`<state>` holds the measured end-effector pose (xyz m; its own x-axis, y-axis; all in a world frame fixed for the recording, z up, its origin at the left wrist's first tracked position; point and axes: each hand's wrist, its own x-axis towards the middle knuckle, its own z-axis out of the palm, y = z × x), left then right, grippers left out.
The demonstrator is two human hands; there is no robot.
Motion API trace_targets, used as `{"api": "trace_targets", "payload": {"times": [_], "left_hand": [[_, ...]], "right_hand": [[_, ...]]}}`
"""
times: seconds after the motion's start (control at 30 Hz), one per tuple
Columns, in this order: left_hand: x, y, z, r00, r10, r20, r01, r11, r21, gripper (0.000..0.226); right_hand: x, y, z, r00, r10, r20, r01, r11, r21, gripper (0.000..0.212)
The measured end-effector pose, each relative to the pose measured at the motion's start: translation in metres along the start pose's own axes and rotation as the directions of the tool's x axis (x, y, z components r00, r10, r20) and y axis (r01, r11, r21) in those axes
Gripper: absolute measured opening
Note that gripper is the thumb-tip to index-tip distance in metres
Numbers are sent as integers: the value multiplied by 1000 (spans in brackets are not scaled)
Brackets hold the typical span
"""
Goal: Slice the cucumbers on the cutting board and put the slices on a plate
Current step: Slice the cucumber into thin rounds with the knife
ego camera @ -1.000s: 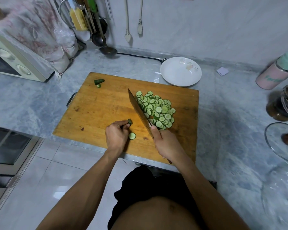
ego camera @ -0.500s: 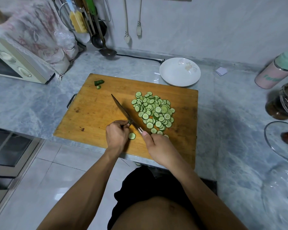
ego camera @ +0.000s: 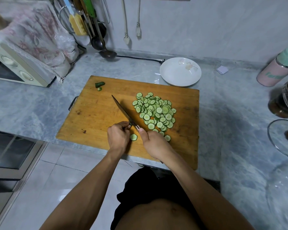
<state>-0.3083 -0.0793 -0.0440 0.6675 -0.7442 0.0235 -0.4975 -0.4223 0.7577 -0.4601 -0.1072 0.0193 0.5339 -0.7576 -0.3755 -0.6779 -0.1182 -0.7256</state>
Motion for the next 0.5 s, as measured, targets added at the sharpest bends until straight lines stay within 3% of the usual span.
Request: {"api": "trace_targets", "payload": {"times": [0.17, 0.33, 0.5], "left_hand": [[-2, 2, 0, 999, -31, -12, 31, 999, -27, 24], [-1, -3, -2, 1000, 22, 16, -22, 1000, -6, 18], [1, 4, 1, 1000, 6, 18, -5, 998, -59, 16]], "right_hand": [[-2, 10, -8, 997, 67, -31, -64, 994, 91, 64], [-8, 24, -22, 991, 104, -79, -91, 984, 154, 66], [-14, 23, -23, 998, 31, -59, -26, 997, 75, 58]]}}
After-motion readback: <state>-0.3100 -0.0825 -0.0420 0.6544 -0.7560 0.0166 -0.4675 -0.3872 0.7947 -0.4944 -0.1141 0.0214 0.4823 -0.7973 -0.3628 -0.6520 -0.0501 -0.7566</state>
